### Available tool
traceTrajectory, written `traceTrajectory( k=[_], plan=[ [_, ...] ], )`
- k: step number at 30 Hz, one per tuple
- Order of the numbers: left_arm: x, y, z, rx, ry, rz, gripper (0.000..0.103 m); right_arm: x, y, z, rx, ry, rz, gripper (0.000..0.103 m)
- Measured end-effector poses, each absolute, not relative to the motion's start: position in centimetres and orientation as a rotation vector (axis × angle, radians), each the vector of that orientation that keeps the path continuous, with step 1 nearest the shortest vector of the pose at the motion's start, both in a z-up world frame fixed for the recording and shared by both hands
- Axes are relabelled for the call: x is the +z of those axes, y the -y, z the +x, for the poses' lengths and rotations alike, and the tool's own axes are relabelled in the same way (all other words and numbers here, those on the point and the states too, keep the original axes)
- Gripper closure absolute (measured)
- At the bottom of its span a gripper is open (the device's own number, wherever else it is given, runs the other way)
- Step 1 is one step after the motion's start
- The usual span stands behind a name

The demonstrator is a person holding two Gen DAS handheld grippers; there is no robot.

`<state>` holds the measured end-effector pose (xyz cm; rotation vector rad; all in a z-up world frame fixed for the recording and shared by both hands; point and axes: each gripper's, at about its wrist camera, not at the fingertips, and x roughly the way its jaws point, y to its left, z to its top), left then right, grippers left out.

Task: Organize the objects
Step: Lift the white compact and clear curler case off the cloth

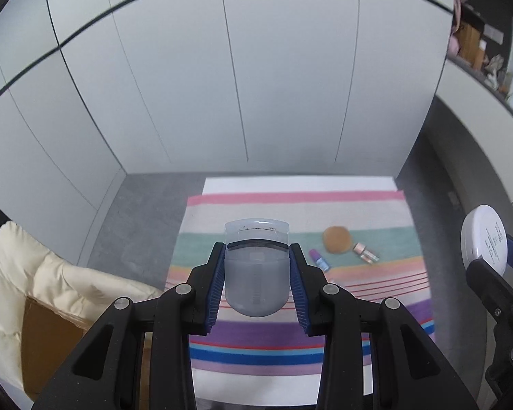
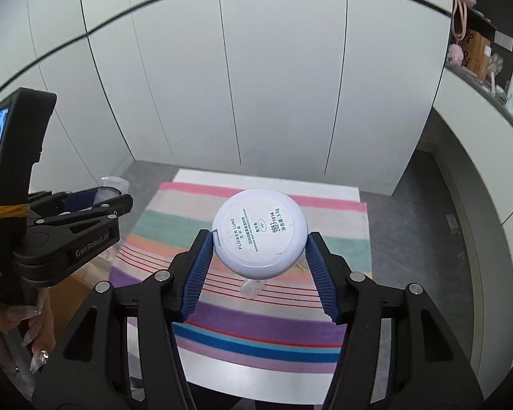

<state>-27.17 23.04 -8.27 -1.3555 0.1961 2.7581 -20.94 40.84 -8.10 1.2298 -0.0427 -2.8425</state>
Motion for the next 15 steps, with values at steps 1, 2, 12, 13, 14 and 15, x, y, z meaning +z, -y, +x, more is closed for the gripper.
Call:
traceTrajectory(
  k=[1,2,12,13,14,15],
  plan=[
    [-7.8,-23.0,-26.8,2.764,-0.201,-1.339,0.066,-7.4,-40.7,-20.5,-2.852,0.037,1.218,0.045],
    [-7.1,-23.0,-26.4,2.761,-0.207,-1.312,0.066,-6.6,-40.6,-20.1,-2.861,0.033,1.204,0.045],
    [-4.2,-23.1,-23.0,2.707,-0.183,-1.25,0.066,-3.5,-40.5,-17.3,-2.883,0.045,1.142,0.045],
    [-4.0,-23.2,-22.6,2.709,-0.193,-1.238,0.066,-3.6,-40.7,-17.3,-2.884,0.045,1.144,0.045],
    [-3.7,-23.3,-22.3,2.71,-0.2,-1.233,0.066,-3.6,-40.8,-17.2,-2.885,0.045,1.147,0.045],
    [-3.5,-23.3,-22.0,2.707,-0.206,-1.228,0.066,-3.5,-40.8,-16.9,-2.884,0.043,1.147,0.045]
  ],
)
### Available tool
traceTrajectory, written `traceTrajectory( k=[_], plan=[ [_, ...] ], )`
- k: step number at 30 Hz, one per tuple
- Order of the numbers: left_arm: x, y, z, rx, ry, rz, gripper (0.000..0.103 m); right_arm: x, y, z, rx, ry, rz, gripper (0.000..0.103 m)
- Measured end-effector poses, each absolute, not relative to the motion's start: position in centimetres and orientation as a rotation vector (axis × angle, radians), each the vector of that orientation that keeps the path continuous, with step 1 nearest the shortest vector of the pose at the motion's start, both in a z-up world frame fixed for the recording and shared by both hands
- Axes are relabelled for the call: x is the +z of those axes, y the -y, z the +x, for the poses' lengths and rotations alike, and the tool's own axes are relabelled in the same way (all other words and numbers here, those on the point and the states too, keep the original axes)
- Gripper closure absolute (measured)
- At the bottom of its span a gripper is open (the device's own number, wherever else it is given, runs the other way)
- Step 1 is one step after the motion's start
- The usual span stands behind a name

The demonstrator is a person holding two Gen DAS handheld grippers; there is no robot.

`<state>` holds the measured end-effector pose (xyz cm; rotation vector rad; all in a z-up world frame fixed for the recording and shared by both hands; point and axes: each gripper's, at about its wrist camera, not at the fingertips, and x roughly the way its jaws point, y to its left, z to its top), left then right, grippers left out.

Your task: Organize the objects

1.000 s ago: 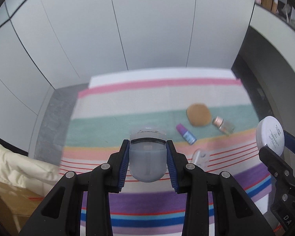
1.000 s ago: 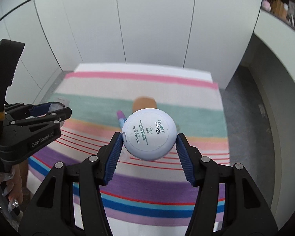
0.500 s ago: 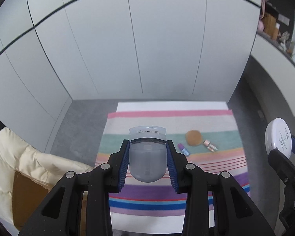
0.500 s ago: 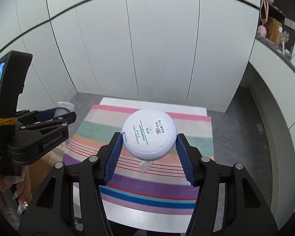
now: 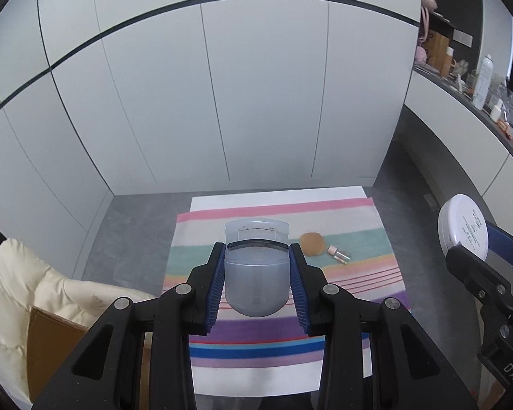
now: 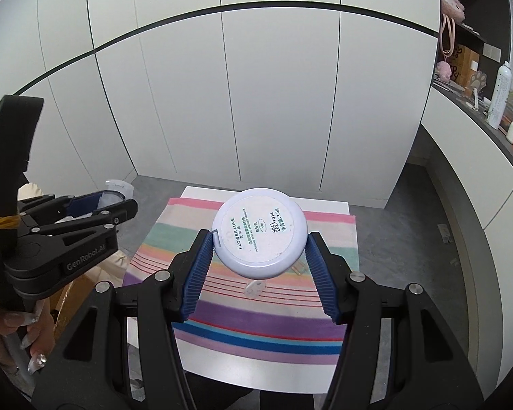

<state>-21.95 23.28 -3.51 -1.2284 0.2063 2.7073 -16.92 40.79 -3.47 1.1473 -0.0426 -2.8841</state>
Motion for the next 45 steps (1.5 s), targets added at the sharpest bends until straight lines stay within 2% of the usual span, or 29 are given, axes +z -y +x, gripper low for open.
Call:
traceTrajectory(
  k=[12,16,21,32,45],
  plan=[
    [-2.3,-20.7,-18.3,2.656,-0.203,-1.242,0.067,-3.3,-41.8,-12.3,-2.874,0.069,1.151,0.045],
    [-2.7,-19.7,-15.6,2.613,-0.247,-1.256,0.067,-3.7,-41.7,-10.0,-2.85,0.095,1.169,0.045],
    [-3.3,-19.0,-12.1,2.537,-0.233,-1.276,0.067,-3.8,-40.6,-6.0,-2.935,0.006,1.175,0.045],
    [-4.6,-16.4,-4.4,2.544,-0.307,-1.295,0.067,-4.8,-39.8,1.4,-2.886,0.051,1.217,0.045],
    [-7.5,-13.3,-2.6,2.534,-0.251,-1.354,0.067,-6.3,-40.3,5.7,-2.884,0.08,1.272,0.045]
  ],
)
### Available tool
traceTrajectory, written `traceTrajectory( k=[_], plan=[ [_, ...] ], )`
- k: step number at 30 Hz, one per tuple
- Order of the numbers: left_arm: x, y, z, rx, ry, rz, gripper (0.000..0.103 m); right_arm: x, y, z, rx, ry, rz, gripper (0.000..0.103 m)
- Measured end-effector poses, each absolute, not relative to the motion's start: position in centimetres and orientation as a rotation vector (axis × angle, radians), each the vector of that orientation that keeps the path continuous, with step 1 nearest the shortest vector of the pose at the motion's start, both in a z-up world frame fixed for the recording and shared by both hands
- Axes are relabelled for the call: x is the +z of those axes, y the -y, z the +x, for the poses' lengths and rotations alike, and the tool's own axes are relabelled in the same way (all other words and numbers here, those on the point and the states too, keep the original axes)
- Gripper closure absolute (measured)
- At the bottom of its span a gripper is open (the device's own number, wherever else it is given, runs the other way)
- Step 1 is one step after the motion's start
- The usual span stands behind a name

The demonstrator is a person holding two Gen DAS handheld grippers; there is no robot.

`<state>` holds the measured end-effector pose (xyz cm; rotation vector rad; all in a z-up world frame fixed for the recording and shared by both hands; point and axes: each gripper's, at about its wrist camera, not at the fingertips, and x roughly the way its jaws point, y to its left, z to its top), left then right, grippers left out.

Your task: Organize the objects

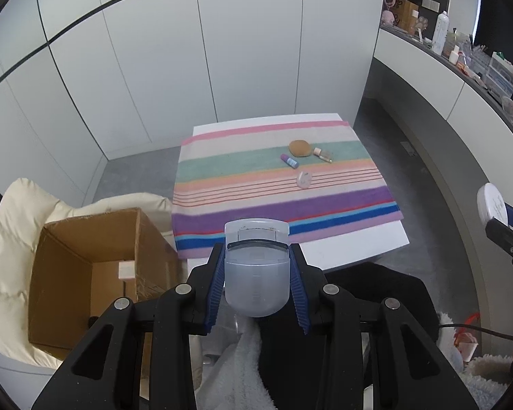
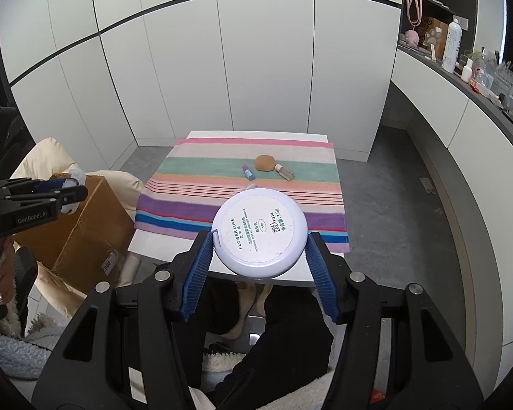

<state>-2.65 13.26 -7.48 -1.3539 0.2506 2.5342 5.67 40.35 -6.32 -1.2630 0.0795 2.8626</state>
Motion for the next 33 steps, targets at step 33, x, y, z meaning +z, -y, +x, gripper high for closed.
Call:
traceTrajectory(
  k=[33],
  plan=[
    [-9.0,9.7,3.0,2.861,0.205,-1.557,0.067,-8.0,-17.9,0.2,3.252,0.325,-1.596,0.045]
  ],
)
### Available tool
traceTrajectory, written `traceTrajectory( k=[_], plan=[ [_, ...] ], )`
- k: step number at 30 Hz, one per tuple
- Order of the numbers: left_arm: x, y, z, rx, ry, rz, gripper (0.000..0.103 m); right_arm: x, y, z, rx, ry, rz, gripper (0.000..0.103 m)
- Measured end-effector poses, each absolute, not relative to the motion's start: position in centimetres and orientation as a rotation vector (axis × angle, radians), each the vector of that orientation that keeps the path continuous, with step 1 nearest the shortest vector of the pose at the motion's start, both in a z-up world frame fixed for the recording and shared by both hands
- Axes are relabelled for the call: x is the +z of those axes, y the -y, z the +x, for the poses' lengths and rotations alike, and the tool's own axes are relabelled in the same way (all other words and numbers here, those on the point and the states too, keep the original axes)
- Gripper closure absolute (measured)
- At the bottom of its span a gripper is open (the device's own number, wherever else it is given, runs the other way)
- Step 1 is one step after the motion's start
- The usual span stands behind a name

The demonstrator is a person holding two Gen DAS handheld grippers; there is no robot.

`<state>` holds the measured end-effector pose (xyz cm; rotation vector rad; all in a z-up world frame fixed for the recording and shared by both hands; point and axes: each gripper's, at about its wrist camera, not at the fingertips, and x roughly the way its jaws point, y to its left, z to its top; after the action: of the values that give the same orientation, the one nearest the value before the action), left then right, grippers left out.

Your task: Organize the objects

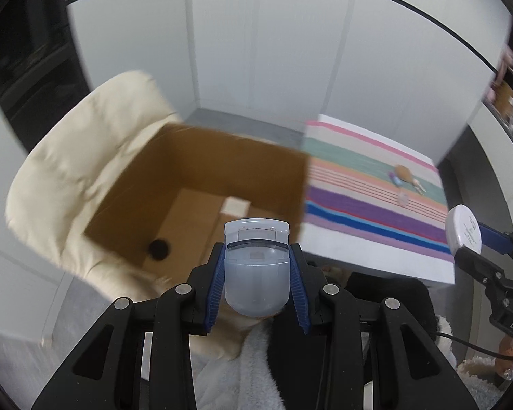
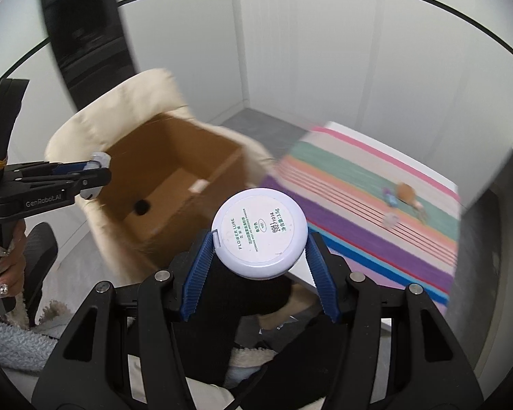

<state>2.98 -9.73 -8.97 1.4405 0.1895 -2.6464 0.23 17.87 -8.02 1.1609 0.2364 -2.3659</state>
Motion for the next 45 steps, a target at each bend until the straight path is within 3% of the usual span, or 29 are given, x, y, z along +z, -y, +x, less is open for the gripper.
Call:
traceTrajectory(
  k=[11,28,34,45],
  plan=[
    [-9.9,17.4,5.9,-2.496,-0.376,1.362,0.067,-9.8,-6.9,-0.1,-2.123,-0.357,1.125,0.045],
    [-14.2,19.7,-0.3,-2.403,-0.272,1.424,0.066,-13.3,-0.5,-4.4,-2.067,-0.422,1.192,0.045],
    [-16.2,22.0,-4.6,-2.318,-0.317,1.486,0.066,-15.3,3.1,-7.2,-2.05,-0.443,1.212,0.045],
    [-16.5,24.5,-8.8,-2.296,-0.266,1.417,0.066,-18.9,7.3,-12.7,-2.042,-0.421,1.267,0.045]
  ],
)
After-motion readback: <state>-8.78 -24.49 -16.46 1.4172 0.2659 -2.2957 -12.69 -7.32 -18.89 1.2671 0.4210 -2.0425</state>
